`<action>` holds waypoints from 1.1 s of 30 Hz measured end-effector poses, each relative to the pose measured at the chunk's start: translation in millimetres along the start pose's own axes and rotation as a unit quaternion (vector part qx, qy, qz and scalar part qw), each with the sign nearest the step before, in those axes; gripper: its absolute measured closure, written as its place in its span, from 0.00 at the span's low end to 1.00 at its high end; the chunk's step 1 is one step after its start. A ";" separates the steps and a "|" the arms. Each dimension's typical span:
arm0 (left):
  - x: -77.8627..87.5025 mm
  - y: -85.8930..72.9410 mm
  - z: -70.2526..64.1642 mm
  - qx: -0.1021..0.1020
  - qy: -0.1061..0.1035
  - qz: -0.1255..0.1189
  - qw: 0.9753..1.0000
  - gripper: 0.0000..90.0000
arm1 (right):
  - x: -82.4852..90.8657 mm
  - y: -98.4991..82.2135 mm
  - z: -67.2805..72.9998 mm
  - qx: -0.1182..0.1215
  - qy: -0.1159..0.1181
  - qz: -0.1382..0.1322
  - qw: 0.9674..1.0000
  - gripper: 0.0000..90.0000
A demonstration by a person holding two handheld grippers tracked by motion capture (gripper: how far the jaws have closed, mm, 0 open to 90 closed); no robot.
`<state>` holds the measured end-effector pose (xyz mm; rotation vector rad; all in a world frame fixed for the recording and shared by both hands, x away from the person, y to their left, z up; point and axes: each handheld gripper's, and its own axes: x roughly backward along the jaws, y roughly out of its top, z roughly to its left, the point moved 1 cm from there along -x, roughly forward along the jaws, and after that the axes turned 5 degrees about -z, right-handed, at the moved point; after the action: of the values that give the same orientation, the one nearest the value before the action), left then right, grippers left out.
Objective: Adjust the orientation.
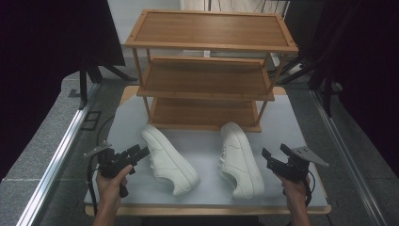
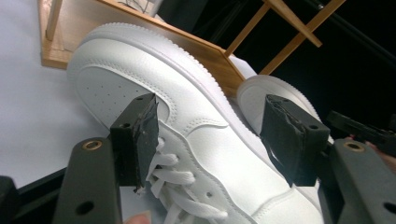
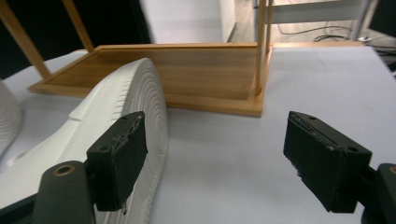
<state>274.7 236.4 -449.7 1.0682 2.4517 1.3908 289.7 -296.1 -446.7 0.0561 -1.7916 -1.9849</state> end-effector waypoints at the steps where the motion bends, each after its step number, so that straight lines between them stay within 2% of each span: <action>1: -0.6 0.4 -0.9 -0.003 0.000 0.001 1.000 0.41 | 1.0 -0.4 -1.6 -0.003 0.006 0.001 1.000 0.23; 3: -0.6 1.8 -2.7 -0.014 0.001 0.001 1.000 0.41 | 3.0 -0.5 -5.0 -0.005 0.015 0.002 1.000 0.23; 9: 3.8 0.7 -10.9 -0.030 -0.001 -0.004 1.000 0.41 | 9.2 0.8 -8.1 -0.016 0.034 -0.007 0.999 0.23; 12: 7.2 -1.4 -14.0 -0.034 -0.002 -0.001 0.999 0.41 | 8.6 0.6 -5.8 -0.021 0.037 -0.013 0.999 0.22; 16: 17.0 1.0 -20.2 -0.046 -0.006 -0.007 0.999 0.42 | 8.7 4.8 -0.9 -0.048 0.047 -0.026 0.997 0.24; 19: 19.6 1.4 -22.5 -0.053 -0.002 -0.009 0.999 0.46 | 12.1 5.7 1.0 -0.050 0.052 -0.034 0.997 0.25; 21: 19.3 1.4 -23.5 -0.065 0.003 0.004 0.998 0.50 | 14.1 5.5 -1.1 -0.053 0.055 -0.035 0.996 0.26; 24: 22.2 -1.7 -25.3 -0.080 0.030 0.004 0.996 0.63 | 15.0 4.2 -5.2 -0.054 0.057 -0.032 0.996 0.26; 25: 22.2 -1.7 -25.3 -0.080 0.030 0.004 0.996 0.68 | 15.1 3.3 -6.0 -0.054 0.057 -0.031 0.996 0.26; 26: 24.3 -7.8 -25.3 -0.079 0.047 0.000 0.996 0.74 | 15.3 2.5 -6.9 -0.054 0.058 -0.030 0.996 0.26; 29: 24.1 -18.5 -22.3 -0.068 0.043 0.012 0.997 0.88 | 15.2 0.2 -7.8 -0.055 0.058 -0.027 0.996 0.27; 33: 21.2 -28.2 -20.0 -0.066 0.042 0.030 0.996 0.97 | 14.2 -2.0 -6.0 -0.052 0.053 -0.021 0.997 0.28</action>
<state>235.8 226.6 -456.0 1.0834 2.3619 1.6221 278.4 -306.7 -445.6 0.1641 -1.6321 -2.0611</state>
